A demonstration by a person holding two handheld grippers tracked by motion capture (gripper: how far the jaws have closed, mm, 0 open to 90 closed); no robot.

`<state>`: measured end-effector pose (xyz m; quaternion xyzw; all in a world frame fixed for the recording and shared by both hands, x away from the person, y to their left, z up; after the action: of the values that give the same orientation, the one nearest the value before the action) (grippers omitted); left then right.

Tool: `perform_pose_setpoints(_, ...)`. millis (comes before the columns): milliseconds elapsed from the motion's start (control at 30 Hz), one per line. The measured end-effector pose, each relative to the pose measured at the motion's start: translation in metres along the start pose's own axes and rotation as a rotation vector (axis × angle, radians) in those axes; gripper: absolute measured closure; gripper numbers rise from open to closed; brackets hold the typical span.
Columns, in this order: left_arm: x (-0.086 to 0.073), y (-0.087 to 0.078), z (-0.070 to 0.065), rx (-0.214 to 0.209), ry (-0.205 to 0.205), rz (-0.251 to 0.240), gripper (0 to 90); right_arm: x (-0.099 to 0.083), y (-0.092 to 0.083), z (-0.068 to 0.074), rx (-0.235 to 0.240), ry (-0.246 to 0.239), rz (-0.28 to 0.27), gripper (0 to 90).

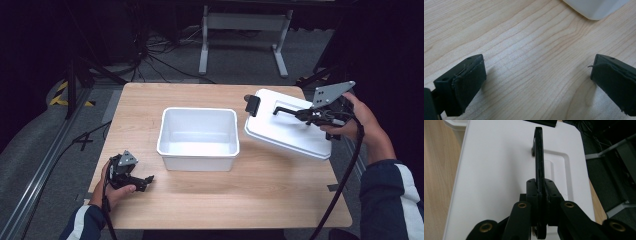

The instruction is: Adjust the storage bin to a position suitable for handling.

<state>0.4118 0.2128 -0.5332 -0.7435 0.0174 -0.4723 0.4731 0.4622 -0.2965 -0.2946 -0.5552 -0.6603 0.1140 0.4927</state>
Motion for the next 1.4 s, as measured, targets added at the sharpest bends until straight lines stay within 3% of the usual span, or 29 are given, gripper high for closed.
perform_pose_setpoints(533,0.000,0.000,0.000,0.001,-0.005,-0.002,0.6,-0.034,0.029,0.004,0.016,0.058,0.048,84.3)
perform_pose_setpoints(900,0.000,0.000,0.000,0.001,-0.005,-0.002,0.6,-0.040,0.054,0.010,0.037,0.065,0.064,84.4)
perform_pose_setpoints(1400,0.000,0.000,0.000,0.001,-0.004,-0.002,0.6,-0.049,0.092,0.018,0.072,0.111,0.079,84.3)
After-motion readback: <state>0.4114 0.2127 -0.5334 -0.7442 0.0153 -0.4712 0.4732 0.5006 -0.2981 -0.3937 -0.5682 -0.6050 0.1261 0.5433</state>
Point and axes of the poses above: each handheld gripper's, and its own axes: y roughly forward along the jaws, x roughly out of its top, z roughly to its left, the point moved 7 cm from there along y, roughly forward along the jaws, and after that the axes turned 8 degrees about -x, right-handed, at the moved point
